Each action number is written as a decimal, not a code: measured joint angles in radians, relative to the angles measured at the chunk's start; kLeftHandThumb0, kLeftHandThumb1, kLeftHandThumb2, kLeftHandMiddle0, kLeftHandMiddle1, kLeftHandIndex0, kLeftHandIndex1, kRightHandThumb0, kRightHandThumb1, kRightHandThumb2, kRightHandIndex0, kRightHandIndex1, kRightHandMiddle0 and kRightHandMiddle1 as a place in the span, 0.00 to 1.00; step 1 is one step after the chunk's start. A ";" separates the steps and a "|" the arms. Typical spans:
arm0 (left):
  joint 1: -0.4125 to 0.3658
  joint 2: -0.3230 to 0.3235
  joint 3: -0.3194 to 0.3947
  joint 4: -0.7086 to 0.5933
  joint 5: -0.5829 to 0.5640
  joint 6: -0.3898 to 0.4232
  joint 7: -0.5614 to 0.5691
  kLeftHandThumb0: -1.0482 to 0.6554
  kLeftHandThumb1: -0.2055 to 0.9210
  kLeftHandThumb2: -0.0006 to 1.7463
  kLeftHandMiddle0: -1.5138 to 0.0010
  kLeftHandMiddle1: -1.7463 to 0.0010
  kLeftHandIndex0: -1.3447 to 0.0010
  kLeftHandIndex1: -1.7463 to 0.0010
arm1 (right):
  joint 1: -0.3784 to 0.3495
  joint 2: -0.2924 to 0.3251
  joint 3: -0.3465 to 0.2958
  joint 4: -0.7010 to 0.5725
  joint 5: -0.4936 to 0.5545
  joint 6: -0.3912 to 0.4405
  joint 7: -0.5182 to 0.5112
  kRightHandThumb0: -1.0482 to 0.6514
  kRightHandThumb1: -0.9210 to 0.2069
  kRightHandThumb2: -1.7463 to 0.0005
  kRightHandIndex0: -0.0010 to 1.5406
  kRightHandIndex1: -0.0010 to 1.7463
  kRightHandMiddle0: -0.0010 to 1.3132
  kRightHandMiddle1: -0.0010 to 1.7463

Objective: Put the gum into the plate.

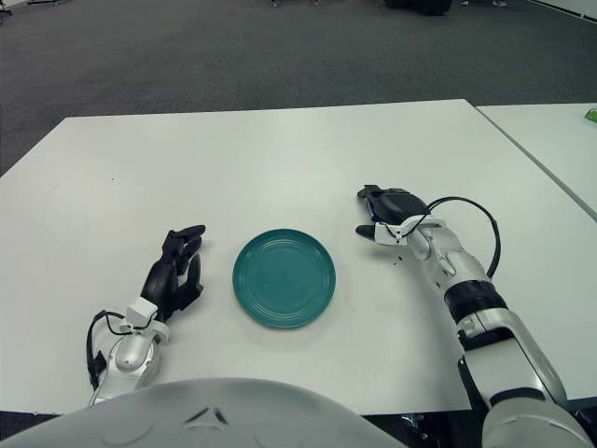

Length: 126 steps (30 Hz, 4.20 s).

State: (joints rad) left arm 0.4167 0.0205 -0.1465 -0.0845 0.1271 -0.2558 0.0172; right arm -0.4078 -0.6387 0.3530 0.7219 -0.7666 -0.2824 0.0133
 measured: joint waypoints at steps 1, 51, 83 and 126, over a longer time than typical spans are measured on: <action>0.000 0.000 0.000 0.000 0.000 0.000 -0.001 0.10 1.00 0.49 0.85 0.77 1.00 0.47 | -0.008 0.000 0.005 0.013 -0.001 -0.003 -0.003 0.05 0.00 0.67 0.19 0.05 0.00 0.33; -0.018 0.019 0.060 0.059 -0.081 -0.069 -0.048 0.17 1.00 0.47 0.82 0.68 1.00 0.41 | -0.057 0.047 0.046 0.326 0.079 -0.235 -0.590 0.34 0.47 0.30 0.74 1.00 0.43 1.00; -0.066 0.020 0.100 0.155 -0.069 -0.177 -0.053 0.13 1.00 0.50 0.82 0.63 1.00 0.37 | -0.045 0.085 0.058 0.387 0.079 -0.397 -0.854 0.34 0.49 0.29 0.82 1.00 0.44 1.00; -0.171 0.002 0.101 0.280 0.000 -0.232 0.000 0.10 1.00 0.53 0.86 0.69 1.00 0.45 | 0.073 -0.270 -0.225 -0.593 0.141 -0.066 0.049 0.02 0.00 0.60 0.08 0.23 0.00 0.37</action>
State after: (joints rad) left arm 0.2453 0.0227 -0.0456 0.1954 0.1268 -0.4877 0.0171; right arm -0.3349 -0.9085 0.1283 0.1285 -0.6254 -0.3484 0.0627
